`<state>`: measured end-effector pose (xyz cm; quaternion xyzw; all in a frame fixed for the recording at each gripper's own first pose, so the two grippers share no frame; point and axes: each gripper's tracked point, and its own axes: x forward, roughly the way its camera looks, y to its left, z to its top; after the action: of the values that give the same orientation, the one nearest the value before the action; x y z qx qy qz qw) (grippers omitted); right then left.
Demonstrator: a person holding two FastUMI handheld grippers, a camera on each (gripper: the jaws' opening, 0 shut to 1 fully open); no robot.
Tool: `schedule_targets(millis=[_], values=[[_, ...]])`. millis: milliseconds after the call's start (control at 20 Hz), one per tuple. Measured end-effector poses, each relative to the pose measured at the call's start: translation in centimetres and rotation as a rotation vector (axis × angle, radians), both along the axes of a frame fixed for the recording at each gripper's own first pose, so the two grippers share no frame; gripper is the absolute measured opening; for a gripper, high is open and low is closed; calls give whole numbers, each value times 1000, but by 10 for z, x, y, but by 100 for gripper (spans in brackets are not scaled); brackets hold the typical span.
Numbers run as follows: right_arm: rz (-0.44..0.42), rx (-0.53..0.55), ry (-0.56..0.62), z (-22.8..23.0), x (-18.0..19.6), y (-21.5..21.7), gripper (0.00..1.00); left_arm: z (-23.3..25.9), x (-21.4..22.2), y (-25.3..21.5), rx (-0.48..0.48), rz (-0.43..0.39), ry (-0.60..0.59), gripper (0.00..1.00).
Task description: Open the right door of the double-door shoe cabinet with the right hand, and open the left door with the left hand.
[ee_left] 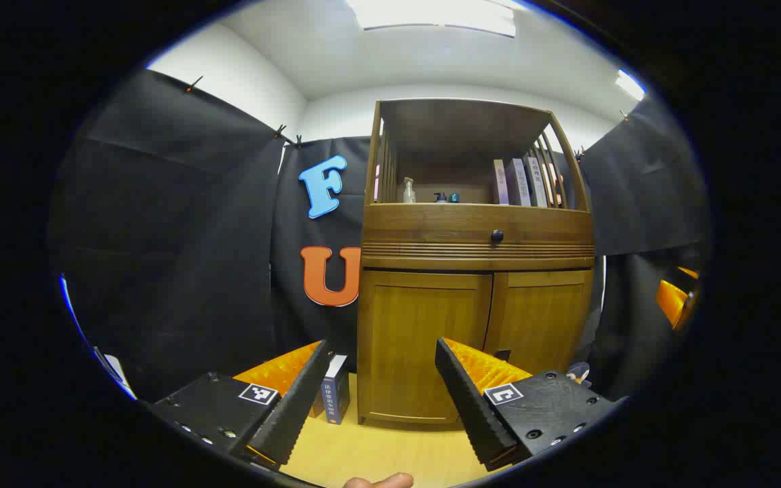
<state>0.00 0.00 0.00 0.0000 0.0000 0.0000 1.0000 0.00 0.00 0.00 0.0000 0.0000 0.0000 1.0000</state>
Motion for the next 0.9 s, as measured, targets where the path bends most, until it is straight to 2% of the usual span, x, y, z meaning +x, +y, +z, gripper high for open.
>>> schedule_targets(millis=[100,250,900], values=[[-13,-19,-3,5,3,-9,100,9,-4,-6,31,-9,-25,95],[-49,-29,-23,12,6,-15,100,24,8,-12,-9,-27,-58,94],[-50,-9,34,-12,33,13,100,27,37,-9,49,-68,-88,95]])
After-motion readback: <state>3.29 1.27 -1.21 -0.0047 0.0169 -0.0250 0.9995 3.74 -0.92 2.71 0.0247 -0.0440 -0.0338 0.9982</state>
